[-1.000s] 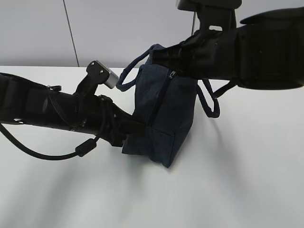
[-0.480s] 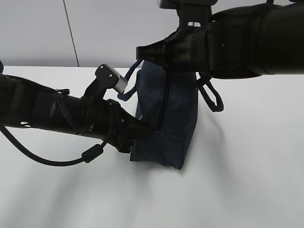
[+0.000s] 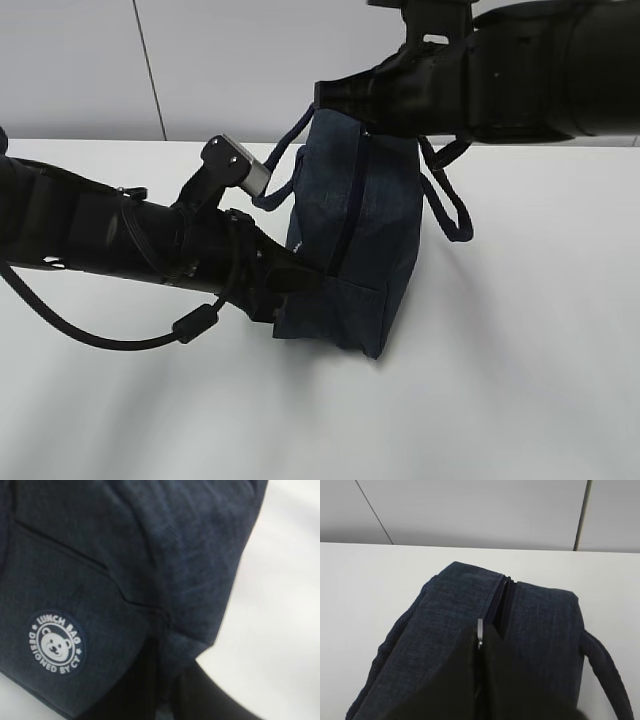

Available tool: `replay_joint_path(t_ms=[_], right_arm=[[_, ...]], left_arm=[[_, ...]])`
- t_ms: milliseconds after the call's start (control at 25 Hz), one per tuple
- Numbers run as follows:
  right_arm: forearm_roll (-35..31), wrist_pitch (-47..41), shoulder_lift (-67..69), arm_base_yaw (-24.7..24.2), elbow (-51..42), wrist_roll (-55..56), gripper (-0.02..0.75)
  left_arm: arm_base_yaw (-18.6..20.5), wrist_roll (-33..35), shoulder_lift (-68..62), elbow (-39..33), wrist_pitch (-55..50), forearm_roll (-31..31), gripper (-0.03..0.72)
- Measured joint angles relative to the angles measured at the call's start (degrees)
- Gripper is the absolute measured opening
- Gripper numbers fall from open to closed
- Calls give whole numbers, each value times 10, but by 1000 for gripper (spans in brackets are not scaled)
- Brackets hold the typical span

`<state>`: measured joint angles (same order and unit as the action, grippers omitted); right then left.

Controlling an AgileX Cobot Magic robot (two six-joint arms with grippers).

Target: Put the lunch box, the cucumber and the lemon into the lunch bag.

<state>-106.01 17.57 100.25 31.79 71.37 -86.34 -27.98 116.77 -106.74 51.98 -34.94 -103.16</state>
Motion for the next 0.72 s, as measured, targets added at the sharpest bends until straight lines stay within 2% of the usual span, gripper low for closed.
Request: replay_joint_path(t_ms=[720], right_arm=[[0,-8,83,-24,114,-23,0]], left_arm=[[-4,0,0,0,1,0,6]])
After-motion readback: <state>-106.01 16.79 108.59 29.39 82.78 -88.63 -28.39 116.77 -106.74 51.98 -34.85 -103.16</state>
